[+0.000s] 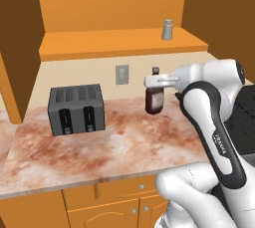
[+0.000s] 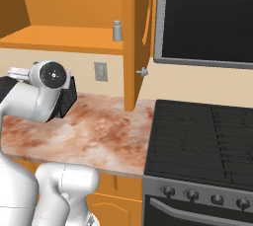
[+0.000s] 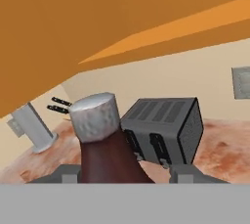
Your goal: Move the ketchup and shaker from the cabinet to the dining counter.
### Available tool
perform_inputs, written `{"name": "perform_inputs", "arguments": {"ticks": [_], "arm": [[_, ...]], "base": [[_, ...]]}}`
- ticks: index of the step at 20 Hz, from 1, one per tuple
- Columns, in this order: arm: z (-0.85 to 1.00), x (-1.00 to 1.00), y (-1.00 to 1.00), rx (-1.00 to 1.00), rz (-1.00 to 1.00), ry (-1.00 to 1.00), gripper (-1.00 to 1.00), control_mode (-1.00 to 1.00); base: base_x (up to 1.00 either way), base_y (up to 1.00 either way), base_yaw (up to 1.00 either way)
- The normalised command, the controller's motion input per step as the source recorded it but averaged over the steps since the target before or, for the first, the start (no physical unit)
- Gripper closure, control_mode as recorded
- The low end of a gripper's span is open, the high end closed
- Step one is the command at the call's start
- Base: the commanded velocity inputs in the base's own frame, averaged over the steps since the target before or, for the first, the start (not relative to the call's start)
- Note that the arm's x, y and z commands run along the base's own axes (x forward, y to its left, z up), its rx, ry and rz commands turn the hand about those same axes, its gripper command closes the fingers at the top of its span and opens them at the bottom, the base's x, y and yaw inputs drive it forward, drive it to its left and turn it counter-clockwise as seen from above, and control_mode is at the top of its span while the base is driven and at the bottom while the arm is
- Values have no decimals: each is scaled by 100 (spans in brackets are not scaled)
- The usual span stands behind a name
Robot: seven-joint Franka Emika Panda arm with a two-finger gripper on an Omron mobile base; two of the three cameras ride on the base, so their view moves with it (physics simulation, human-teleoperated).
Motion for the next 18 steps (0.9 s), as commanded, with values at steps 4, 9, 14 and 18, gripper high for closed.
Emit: {"name": "perform_inputs", "arguments": {"ticks": [4, 9, 14, 18], "arm": [[-53, -1, -13, 0, 0, 0, 100, -100], [-45, 0, -2, 0, 0, 0, 100, -100], [-8, 0, 0, 0, 0, 0, 100, -100], [0, 0, 0, 0, 0, 0, 100, -100]], "base": [[0, 0, 0], [0, 0, 0], [0, 0, 0], [0, 0, 0]]}}
